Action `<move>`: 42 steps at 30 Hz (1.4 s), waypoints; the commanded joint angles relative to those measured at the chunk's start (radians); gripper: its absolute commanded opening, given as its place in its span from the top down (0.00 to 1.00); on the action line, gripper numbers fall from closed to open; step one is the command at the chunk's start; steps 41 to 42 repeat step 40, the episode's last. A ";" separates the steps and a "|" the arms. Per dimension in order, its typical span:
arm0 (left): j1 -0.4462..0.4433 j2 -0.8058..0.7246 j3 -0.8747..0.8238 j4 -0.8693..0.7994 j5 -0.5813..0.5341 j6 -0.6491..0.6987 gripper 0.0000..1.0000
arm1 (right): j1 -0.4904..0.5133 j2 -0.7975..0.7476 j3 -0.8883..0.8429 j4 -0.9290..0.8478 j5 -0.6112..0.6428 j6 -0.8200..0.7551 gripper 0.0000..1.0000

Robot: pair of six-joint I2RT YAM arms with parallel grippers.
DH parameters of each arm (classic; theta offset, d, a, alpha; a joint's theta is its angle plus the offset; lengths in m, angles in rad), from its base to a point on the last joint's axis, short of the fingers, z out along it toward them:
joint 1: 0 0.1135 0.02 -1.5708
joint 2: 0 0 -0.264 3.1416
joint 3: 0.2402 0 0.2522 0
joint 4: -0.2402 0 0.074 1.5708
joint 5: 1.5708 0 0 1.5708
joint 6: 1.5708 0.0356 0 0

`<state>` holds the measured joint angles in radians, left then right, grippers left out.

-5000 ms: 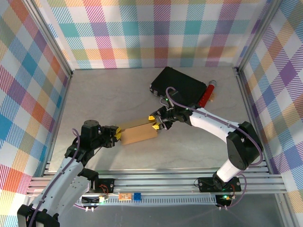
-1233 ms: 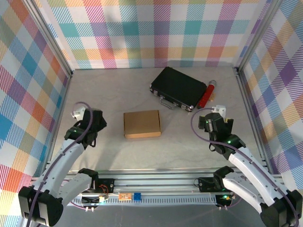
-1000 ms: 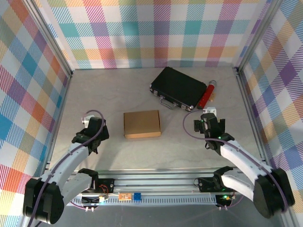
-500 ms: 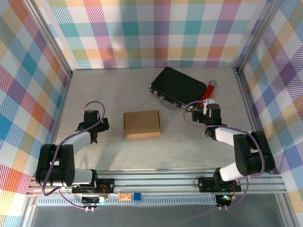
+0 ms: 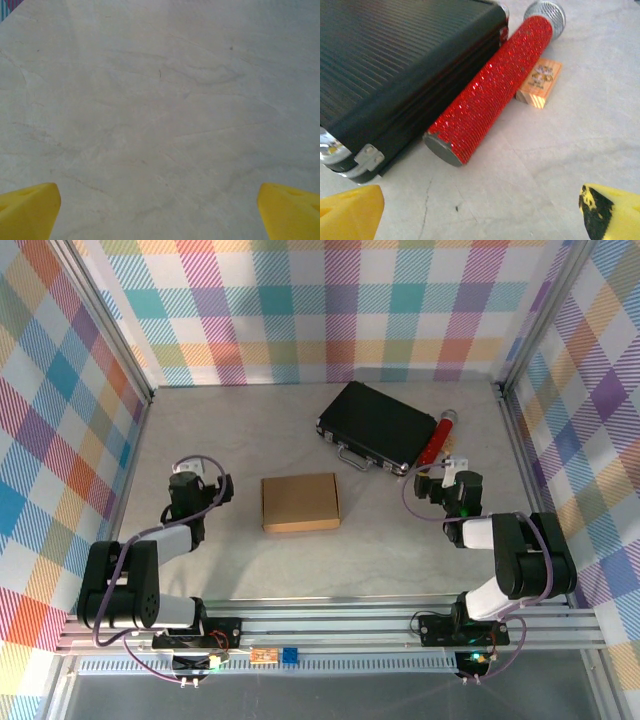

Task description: Fold the paper box

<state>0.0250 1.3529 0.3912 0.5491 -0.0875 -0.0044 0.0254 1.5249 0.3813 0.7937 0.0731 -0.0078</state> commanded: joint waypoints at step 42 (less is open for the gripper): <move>-0.083 0.226 0.029 0.290 -0.002 0.025 0.00 | -0.001 0.007 0.021 0.047 0.008 0.031 0.01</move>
